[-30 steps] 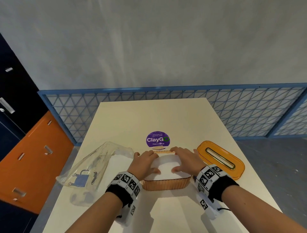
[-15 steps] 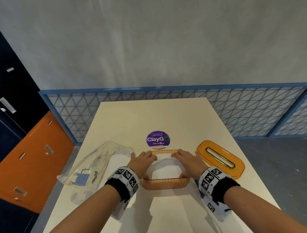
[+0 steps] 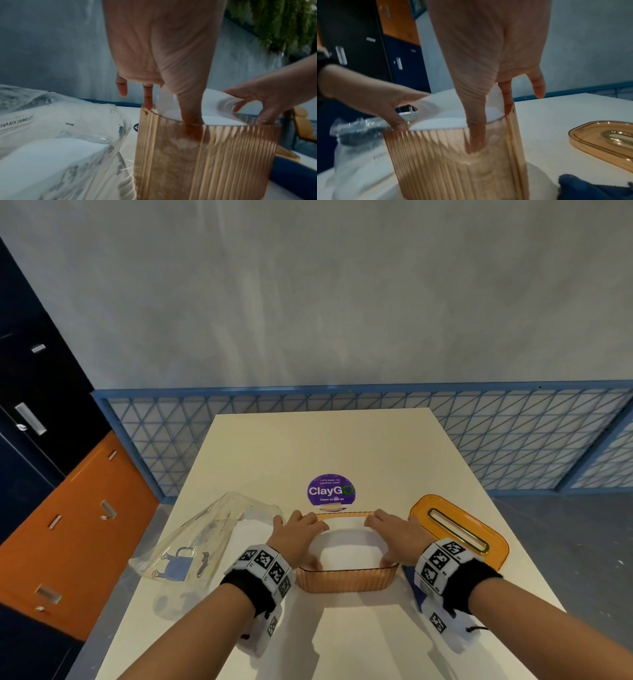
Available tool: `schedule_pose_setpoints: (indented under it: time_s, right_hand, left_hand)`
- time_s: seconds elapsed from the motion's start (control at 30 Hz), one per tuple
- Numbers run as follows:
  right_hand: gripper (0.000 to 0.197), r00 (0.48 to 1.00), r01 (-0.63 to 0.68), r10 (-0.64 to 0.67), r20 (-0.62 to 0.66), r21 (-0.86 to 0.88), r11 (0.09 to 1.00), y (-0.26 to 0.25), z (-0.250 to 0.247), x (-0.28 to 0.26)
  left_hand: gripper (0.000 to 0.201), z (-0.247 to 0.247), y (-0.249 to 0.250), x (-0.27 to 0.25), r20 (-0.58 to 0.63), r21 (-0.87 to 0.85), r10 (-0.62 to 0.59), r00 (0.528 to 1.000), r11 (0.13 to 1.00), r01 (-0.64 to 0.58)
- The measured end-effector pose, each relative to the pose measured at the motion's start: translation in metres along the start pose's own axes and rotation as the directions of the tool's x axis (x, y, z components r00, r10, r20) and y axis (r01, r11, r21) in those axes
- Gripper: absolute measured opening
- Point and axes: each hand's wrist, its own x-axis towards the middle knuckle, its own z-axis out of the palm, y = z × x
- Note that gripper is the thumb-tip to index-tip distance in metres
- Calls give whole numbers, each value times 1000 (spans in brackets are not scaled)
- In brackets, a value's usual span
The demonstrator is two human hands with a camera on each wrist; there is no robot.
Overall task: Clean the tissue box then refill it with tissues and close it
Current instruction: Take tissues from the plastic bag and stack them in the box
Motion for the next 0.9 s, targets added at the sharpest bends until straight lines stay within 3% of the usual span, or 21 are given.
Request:
schedule_pose_setpoints:
  time_s: [0.13,0.27,0.5,0.7,0.9]
  right_hand:
    - [38,987,-23,42,-154,127,992,-2,-5,-5]
    - [18,968,7,8,-251,60,998,-8,-4,-11]
    - [28,988,35,-33,-150,16,999,-7,4,-19]
    - [20,989,-84,116,-88,304,949,3,9,-11]
    - [5,959,-172,246,-144,395,902,-2,10,-3]
  left_hand:
    - [38,-5,4,-4,-203,-19,21,979,1000,-25]
    - [29,1,12,-9,-316,25,78,945,997,-74]
    - [29,17,11,-16,-275,-20,83,958,996,-92]
    - [27,16,6,-8,-308,-349,-114,944,937,-1]
    - [22,20,13,2,-275,-378,-190,943,923,76]
